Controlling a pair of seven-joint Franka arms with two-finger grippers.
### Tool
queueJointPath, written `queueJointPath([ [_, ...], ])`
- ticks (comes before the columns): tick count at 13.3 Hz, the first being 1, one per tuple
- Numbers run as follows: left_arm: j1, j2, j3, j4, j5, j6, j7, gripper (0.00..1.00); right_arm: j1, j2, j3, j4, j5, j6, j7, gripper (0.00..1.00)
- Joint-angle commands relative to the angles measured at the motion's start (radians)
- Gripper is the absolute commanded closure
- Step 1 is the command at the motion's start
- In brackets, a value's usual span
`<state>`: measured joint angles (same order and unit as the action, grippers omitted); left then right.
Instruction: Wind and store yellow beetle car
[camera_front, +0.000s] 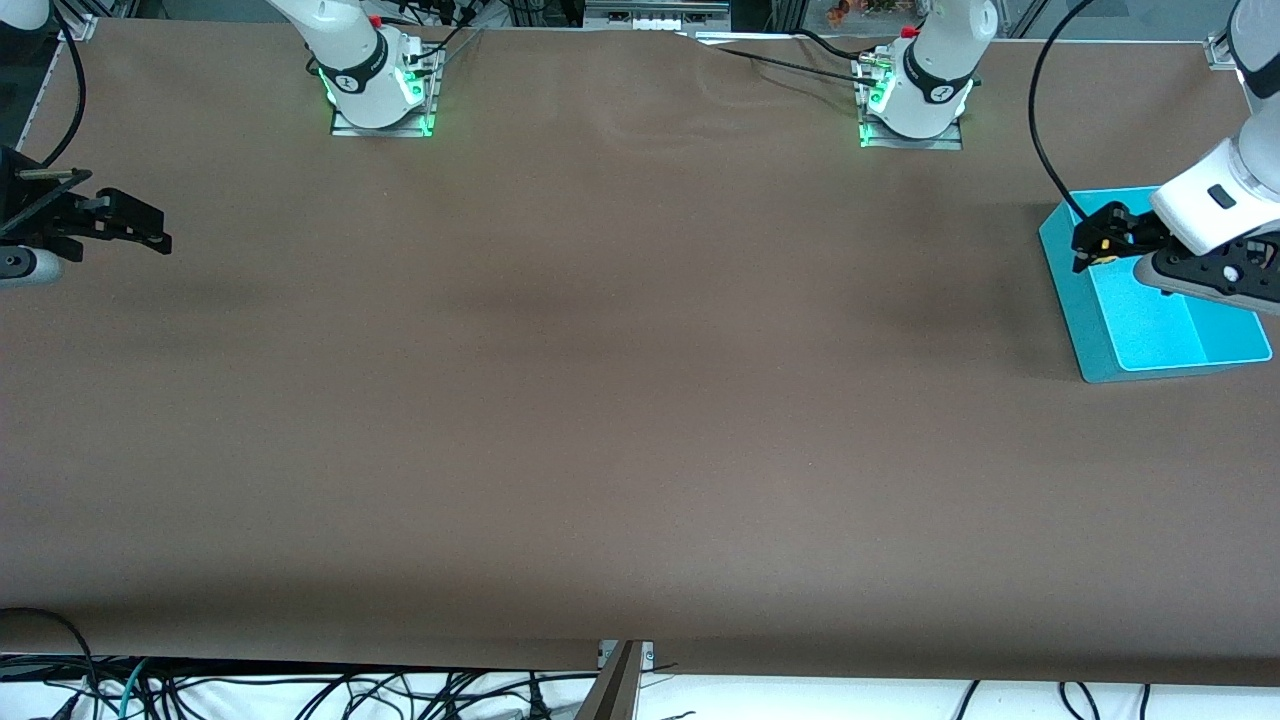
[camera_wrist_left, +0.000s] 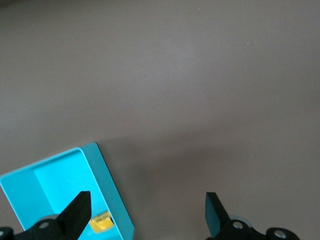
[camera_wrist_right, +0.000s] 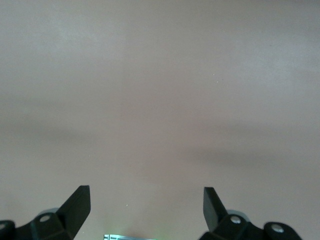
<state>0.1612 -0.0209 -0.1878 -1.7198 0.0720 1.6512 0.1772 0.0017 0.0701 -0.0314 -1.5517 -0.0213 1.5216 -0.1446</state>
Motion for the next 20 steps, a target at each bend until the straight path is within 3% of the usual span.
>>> queueJointPath([
  [1, -0.044, 0.006, 0.016, 0.062, -0.017, -0.102, -0.160, 0.00, -0.006, -0.001, 0.001, 0.005, 0.011, -0.001, -0.006, 0.00],
  [3, -0.054, 0.006, 0.013, 0.063, -0.044, -0.125, -0.244, 0.00, -0.006, -0.001, 0.001, 0.005, 0.011, -0.001, -0.006, 0.00],
  [8, -0.120, 0.029, 0.053, 0.147, -0.041, -0.143, -0.246, 0.00, -0.008, -0.001, 0.001, 0.005, 0.011, -0.001, -0.006, 0.00],
  [11, -0.123, 0.036, 0.059, 0.143, -0.041, -0.142, -0.242, 0.00, -0.008, -0.001, 0.001, 0.005, 0.011, -0.003, -0.004, 0.00],
  [14, -0.202, 0.044, 0.108, 0.141, -0.050, -0.137, -0.261, 0.00, -0.008, 0.002, -0.005, 0.005, 0.012, -0.001, -0.004, 0.00],
  [20, -0.192, 0.042, 0.110, 0.137, -0.081, -0.136, -0.291, 0.00, -0.008, 0.002, -0.007, 0.005, 0.012, -0.001, -0.004, 0.00],
])
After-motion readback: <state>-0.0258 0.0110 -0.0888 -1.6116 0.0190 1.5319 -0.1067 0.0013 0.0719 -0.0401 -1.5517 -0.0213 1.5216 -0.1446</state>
